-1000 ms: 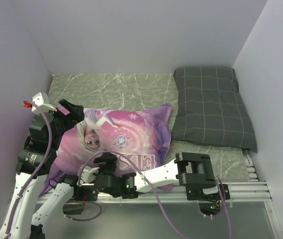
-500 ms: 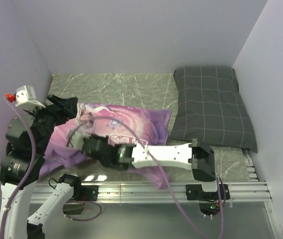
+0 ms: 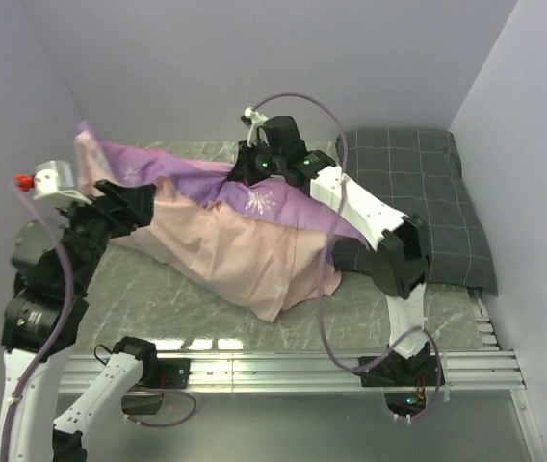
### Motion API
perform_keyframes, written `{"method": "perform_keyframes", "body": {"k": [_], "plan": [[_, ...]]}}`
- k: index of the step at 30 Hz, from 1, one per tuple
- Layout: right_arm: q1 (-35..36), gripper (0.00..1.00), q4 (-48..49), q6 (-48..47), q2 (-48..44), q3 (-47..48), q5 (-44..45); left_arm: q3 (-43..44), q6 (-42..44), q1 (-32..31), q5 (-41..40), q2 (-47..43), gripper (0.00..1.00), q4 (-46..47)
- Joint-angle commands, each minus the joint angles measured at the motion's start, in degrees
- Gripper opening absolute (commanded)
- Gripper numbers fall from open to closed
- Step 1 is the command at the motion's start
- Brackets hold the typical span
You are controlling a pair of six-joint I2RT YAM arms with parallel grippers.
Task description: Remove the pillowcase from the pillow
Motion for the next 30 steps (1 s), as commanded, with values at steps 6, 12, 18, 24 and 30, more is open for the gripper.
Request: {"method": "perform_keyframes", "body": {"k": [6, 12, 18, 24, 30], "plan": [[-2.00, 0.12, 6.61, 9.89, 12.07, 4.78, -5.40, -20.28, -6.48, -0.11, 4.72, -0.53, 0.84, 9.74], [-2.18, 0.44, 1.42, 7.52, 14.37, 11.30, -0.49, -30.05, -10.34, -0.37, 10.79, -0.27, 0.85, 17.13], [-2.09, 0.65, 3.70, 5.67, 6.55, 6.02, 11.53, -35.08, -11.58, -5.54, 10.01, 2.80, 0.85, 23.47], [-2.00, 0.77, 4.76, 2.68, -1.71, 4.08, 24.63, -34.04, -9.74, -14.16, 3.69, 5.53, 0.85, 24.88], [-2.00, 0.80, 2.92, 0.92, -6.72, 4.26, 30.81, -30.96, -7.10, -23.47, -1.94, 11.67, 0.85, 24.61]]}}
